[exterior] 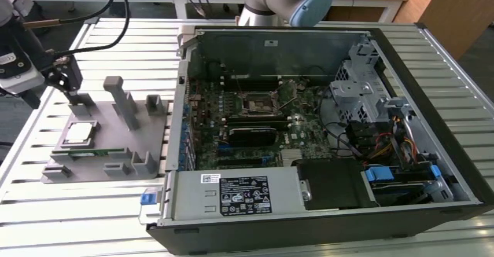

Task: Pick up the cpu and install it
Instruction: 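Pick up the cpu and move it towards the insertion slot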

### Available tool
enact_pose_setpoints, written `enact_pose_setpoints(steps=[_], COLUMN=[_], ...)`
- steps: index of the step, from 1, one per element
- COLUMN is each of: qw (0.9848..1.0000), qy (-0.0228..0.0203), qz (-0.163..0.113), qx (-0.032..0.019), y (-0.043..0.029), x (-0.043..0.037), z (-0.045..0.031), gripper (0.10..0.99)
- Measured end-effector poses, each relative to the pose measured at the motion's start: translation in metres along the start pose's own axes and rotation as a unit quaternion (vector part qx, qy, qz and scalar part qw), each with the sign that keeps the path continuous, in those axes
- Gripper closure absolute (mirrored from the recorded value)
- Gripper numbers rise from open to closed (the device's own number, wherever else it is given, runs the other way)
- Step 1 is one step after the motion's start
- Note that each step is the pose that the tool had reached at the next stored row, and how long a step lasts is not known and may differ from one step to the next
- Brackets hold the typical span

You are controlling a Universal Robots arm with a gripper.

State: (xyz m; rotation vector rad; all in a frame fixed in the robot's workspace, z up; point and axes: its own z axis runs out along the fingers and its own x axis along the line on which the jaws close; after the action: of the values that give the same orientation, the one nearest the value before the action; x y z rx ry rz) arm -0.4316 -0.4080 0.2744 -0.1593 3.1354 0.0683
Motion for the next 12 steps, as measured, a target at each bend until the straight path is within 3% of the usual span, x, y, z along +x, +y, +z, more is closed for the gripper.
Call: enact_pose_setpoints(steps=[12], qw=[1.0], qy=[0.0006], qz=[-0.001], qx=[-0.0001], y=[-0.0011], x=[0.0031], z=[0.0217], gripper=[0.38])
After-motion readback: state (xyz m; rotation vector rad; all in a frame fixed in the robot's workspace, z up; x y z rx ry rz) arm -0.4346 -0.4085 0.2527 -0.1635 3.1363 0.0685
